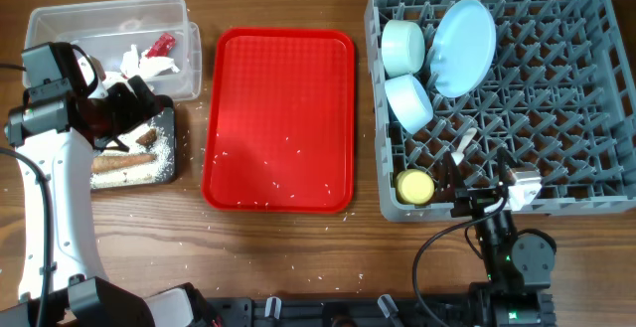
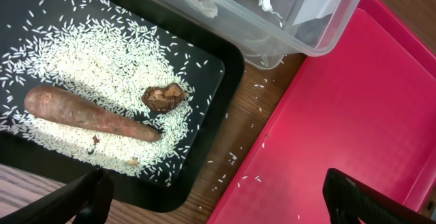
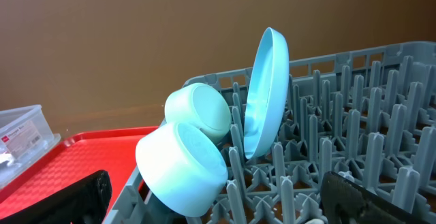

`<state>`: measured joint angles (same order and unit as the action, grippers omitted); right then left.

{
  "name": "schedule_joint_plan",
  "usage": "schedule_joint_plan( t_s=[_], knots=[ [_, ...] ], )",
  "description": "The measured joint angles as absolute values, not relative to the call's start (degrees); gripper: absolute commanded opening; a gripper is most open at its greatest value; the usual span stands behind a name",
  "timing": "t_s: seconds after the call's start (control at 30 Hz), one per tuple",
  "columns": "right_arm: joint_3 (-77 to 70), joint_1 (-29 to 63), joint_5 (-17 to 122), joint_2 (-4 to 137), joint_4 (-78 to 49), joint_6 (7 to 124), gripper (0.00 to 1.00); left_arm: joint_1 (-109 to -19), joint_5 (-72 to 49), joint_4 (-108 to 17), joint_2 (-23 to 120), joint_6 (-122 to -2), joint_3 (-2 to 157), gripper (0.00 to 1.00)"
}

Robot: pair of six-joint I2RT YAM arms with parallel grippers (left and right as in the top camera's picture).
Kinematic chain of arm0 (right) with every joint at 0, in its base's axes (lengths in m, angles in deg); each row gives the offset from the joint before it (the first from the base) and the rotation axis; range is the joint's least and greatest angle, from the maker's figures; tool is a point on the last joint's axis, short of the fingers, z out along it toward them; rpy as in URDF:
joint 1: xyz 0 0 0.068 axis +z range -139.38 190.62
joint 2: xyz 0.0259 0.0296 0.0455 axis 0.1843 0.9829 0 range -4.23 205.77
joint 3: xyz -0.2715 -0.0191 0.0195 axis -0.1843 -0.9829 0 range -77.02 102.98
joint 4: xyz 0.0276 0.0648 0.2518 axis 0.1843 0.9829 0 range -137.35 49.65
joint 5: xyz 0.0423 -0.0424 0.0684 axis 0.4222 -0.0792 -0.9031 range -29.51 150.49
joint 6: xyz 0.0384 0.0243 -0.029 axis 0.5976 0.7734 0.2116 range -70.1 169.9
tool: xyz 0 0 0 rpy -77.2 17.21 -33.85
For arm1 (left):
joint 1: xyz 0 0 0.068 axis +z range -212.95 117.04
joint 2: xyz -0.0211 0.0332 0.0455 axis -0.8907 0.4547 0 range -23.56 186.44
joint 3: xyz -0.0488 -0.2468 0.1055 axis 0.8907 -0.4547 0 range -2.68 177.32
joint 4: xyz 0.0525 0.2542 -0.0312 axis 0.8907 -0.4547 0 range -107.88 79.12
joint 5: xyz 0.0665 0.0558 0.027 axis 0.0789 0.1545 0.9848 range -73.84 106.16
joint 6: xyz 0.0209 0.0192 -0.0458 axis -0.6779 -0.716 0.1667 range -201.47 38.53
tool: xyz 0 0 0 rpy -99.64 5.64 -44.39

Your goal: Sort waste into correct bins and load items into the dishwasher rack

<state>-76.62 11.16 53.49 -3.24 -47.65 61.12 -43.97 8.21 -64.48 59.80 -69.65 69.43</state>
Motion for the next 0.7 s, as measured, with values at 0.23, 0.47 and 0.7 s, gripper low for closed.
schedule_joint_plan(
  t_s=[0.23, 0.47, 0.7],
  knots=[
    [-76.62, 11.16, 53.49, -3.24, -47.62, 61.12, 1.00, -47.36, 8.41, -64.48, 55.99, -69.65, 69.41, 1.00],
    [-76.62, 11.16, 53.51, -3.24, -47.60, 61.12, 1.00, -65.44, 15.07, -61.51, 37.37, -70.94, 61.19, 1.00],
    [-76.62, 11.16, 53.51, -3.24, -47.58, 61.12, 1.00, -65.50, 15.95, -29.64, 13.39, -71.36, 35.62, 1.00]
  ],
)
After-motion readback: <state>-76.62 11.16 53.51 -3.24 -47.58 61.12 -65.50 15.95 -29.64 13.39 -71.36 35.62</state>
